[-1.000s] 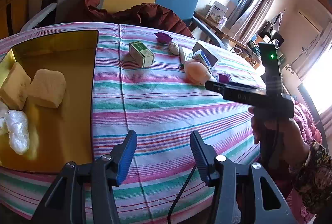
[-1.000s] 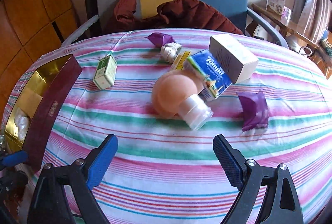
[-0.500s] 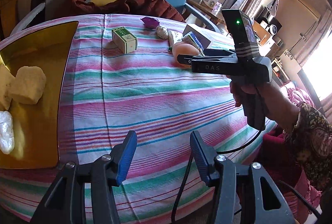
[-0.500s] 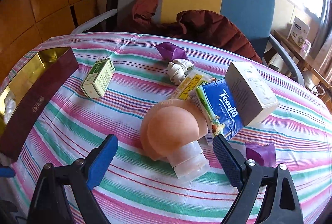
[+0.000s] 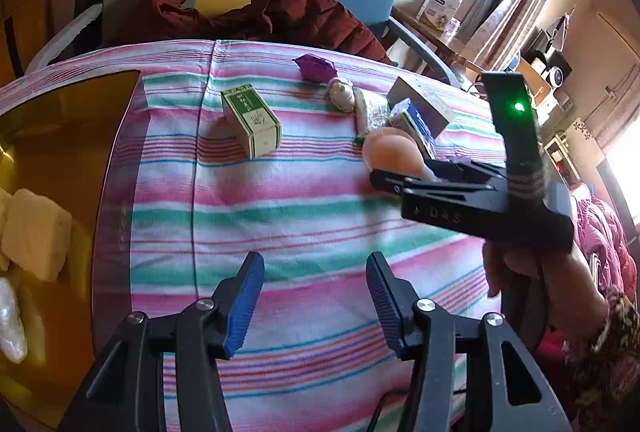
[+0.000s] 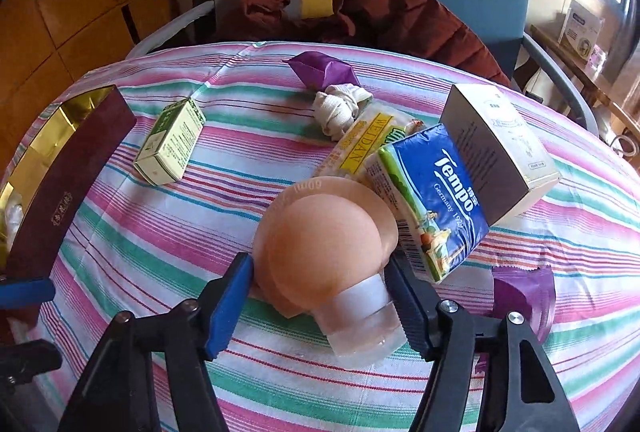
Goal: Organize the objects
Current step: 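Move the right tool to the doll head and grasp its white neck, then grasp the small green-and-white box with the left tool, then carry the green box with the left tool while the right tool carries the doll head to the tray, then move the right tool to the purple packet and grasp it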
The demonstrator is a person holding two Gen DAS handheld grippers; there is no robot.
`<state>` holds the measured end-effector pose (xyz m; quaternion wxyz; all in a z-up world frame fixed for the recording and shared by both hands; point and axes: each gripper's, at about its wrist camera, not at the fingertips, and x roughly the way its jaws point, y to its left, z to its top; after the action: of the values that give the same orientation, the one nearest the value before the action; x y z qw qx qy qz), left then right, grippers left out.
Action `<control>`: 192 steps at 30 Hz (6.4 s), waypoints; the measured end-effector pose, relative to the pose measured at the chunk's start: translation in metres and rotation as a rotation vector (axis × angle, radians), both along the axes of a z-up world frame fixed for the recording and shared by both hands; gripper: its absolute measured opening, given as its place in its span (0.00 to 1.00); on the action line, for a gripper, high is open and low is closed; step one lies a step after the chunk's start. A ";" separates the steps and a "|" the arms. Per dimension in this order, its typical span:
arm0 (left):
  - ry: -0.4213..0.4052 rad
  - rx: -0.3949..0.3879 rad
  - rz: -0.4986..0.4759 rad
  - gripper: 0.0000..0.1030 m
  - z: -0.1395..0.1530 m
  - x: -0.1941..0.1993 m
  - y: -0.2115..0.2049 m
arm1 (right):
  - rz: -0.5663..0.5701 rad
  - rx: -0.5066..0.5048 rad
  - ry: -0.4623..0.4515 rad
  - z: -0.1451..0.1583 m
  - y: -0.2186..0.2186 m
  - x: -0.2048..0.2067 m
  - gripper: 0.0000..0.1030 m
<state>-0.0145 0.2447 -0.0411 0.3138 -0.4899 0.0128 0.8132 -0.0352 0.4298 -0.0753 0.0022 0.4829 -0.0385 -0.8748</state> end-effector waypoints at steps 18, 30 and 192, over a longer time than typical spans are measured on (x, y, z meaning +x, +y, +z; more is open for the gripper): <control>-0.025 -0.158 0.152 0.53 -0.032 -0.112 0.056 | 0.041 -0.082 -0.037 0.004 -0.012 0.001 0.71; 0.071 -0.141 0.178 0.35 -0.044 -0.122 0.052 | 0.022 -0.058 -0.072 -0.005 -0.004 -0.006 0.51; 0.165 0.040 0.075 0.42 0.015 0.046 -0.071 | -0.345 -0.055 -0.049 -0.010 0.123 0.030 0.66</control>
<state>0.0319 0.1739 -0.0263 0.2907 -0.4150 0.0040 0.8621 -0.0054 0.5525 -0.0857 -0.1354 0.4899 -0.1447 -0.8489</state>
